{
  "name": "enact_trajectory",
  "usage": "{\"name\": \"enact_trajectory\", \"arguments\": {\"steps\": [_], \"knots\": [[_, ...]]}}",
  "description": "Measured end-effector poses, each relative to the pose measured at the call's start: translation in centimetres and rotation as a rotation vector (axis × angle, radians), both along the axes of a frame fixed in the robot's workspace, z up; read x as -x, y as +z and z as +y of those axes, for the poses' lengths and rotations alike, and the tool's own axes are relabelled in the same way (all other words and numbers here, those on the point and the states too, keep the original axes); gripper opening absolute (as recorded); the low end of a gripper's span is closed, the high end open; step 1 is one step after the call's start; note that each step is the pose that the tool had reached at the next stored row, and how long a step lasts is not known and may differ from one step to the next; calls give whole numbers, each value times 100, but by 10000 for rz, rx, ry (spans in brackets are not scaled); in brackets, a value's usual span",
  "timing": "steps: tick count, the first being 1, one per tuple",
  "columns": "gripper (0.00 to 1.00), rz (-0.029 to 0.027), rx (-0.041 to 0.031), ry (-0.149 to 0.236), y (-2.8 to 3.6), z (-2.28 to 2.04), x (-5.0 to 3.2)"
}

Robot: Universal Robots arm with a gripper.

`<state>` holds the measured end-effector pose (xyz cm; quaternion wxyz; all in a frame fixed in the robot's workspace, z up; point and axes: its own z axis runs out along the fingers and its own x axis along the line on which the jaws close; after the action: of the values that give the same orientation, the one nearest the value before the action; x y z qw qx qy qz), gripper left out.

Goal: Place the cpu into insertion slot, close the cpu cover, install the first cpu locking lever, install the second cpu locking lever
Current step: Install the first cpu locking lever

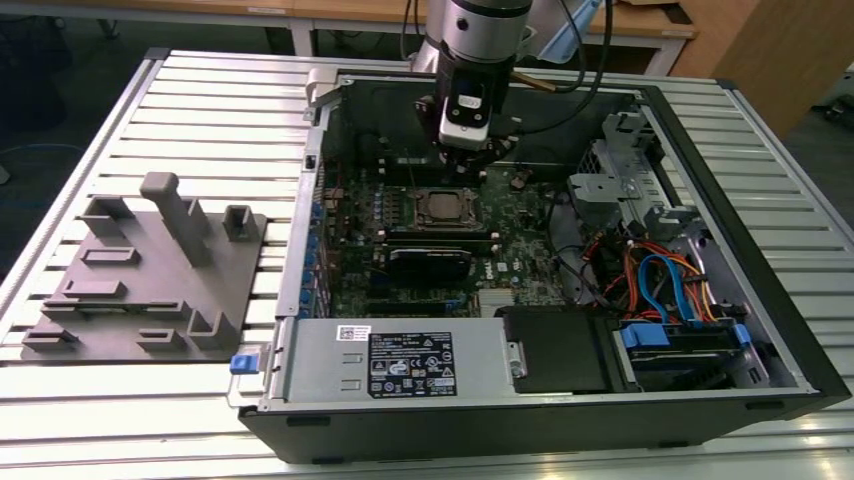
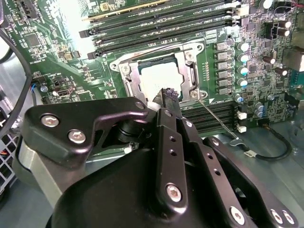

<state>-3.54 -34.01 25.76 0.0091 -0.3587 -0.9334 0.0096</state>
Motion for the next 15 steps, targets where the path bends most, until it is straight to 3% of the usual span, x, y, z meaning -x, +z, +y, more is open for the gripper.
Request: {"name": "enact_trajectory", "arguments": {"steps": [15], "knots": [[11, 0, 0, 312, 0, 0, 0]]}}
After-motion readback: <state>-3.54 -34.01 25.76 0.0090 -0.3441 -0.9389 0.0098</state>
